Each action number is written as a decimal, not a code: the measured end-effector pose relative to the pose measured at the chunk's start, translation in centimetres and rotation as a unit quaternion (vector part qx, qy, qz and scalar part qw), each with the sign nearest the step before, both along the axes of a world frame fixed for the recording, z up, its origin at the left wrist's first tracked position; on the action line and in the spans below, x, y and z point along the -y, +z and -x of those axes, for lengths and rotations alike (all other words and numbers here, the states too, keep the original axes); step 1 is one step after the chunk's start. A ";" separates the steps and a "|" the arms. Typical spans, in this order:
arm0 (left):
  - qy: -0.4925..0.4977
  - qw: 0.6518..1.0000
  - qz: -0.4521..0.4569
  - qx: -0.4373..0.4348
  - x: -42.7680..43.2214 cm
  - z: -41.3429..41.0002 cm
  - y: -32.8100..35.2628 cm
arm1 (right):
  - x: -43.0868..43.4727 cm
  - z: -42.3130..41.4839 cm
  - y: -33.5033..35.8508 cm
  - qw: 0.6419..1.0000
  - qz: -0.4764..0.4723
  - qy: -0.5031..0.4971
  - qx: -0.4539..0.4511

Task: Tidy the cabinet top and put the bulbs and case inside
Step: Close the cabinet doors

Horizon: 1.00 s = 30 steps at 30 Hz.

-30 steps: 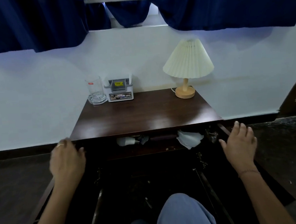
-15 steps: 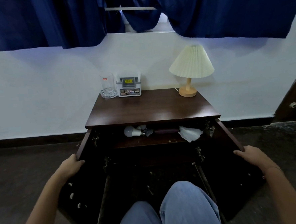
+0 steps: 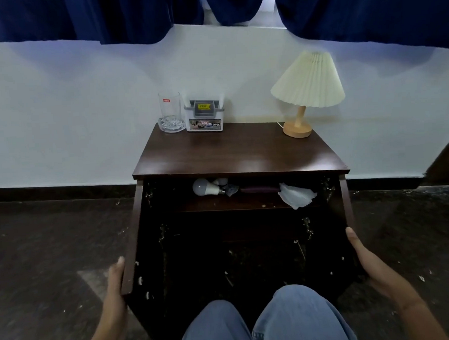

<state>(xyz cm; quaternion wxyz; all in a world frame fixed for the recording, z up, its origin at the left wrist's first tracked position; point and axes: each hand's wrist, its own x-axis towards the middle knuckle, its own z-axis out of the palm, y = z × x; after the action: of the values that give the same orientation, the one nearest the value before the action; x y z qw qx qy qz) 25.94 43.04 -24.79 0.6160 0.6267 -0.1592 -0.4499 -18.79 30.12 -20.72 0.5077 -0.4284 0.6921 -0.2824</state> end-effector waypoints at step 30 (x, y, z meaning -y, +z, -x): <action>-0.198 0.854 0.001 0.482 14.0 11.0 -0.4 | 5.8 -11.4 -4.4 0.981 0.142 0.113 0.075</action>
<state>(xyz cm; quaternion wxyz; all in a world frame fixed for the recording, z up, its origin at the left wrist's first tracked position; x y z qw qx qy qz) 14.94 29.01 -25.16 0.3606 0.7199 -0.5568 -0.2041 -7.39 24.30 -25.07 0.5209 -0.5493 0.5522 -0.3493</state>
